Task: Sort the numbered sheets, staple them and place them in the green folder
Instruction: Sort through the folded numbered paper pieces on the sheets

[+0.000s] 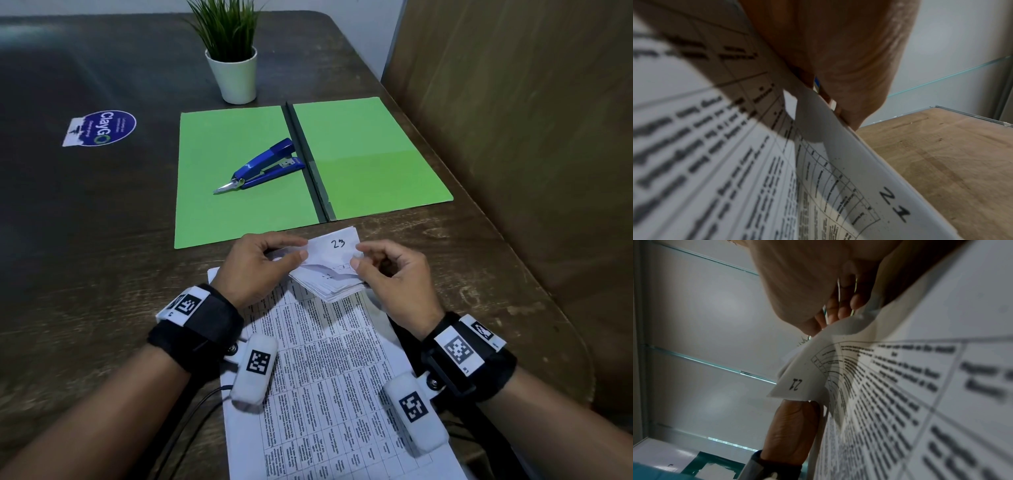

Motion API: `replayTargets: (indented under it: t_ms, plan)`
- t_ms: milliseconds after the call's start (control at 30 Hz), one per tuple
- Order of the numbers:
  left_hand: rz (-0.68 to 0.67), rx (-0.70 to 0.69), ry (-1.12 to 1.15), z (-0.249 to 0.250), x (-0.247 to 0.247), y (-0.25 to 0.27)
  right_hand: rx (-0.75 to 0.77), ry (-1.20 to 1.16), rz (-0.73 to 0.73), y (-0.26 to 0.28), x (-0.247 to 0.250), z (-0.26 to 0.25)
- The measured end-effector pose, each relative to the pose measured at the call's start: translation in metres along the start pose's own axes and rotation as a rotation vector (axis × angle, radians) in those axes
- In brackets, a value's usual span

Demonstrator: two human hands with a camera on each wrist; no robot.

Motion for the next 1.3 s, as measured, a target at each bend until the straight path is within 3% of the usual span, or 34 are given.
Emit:
replayTargets:
  t_ms: [300, 567, 867, 1300]
  plan:
    - [-0.007, -0.045, -0.040, -0.004, 0.000, -0.003, 0.093, 0.204, 0.044, -0.004, 0.005, -0.003]
    - [0.015, -0.016, 0.035, -0.003, 0.000, -0.003, 0.049, 0.027, -0.093, 0.003, -0.003, -0.011]
    - [-0.002, -0.007, -0.008, -0.001, -0.001, -0.001, -0.021, 0.014, -0.023, -0.001, 0.002, 0.005]
    - [-0.003, -0.003, -0.024, -0.005, -0.001, -0.003, -0.005, 0.136, 0.010, -0.004, 0.005, 0.007]
Point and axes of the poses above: each hand's wrist, its own y-axis away from the middle knuckle, its own x-axis out of the back of the hand, z = x × y, the point moved 3 cm from there along -y, towards the middle knuckle, and after that the axes turned 13 degrees about -z, right-handed, at the moved point
